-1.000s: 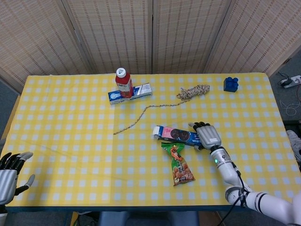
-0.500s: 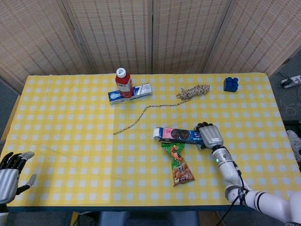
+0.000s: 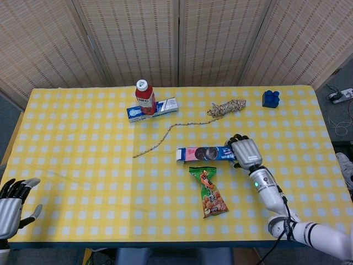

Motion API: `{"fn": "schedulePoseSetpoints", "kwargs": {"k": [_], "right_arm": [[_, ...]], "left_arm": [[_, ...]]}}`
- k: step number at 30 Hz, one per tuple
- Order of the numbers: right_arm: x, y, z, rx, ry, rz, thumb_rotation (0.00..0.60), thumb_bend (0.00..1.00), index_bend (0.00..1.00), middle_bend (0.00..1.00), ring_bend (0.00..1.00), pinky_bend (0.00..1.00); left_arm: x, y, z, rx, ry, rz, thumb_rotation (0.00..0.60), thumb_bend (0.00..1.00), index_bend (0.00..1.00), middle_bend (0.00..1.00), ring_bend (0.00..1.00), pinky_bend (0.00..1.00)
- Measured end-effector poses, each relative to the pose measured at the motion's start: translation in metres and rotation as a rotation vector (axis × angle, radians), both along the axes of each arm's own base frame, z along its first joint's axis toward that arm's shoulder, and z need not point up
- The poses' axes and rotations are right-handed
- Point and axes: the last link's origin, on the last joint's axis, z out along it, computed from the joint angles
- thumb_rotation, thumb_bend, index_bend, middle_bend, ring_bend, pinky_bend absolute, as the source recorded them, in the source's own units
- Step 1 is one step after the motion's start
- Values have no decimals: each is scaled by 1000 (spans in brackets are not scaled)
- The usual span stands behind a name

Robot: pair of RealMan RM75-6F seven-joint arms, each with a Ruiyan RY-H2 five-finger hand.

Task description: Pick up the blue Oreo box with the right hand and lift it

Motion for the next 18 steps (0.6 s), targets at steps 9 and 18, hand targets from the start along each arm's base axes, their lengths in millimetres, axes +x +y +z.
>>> {"fn": "schedulePoseSetpoints", "kwargs": {"k": [9, 18], "right_arm": [[86, -16, 48, -69, -97, 174, 600, 352, 462, 334, 193, 264], [136, -14, 72, -104, -220, 260, 600, 351, 463, 334, 193, 264]], "left_arm": [[0, -1, -1, 1, -4, 1, 600, 331, 259, 227, 176, 81], [-2, -5, 2, 10, -4, 11, 600, 331, 259, 227, 176, 81]]}}
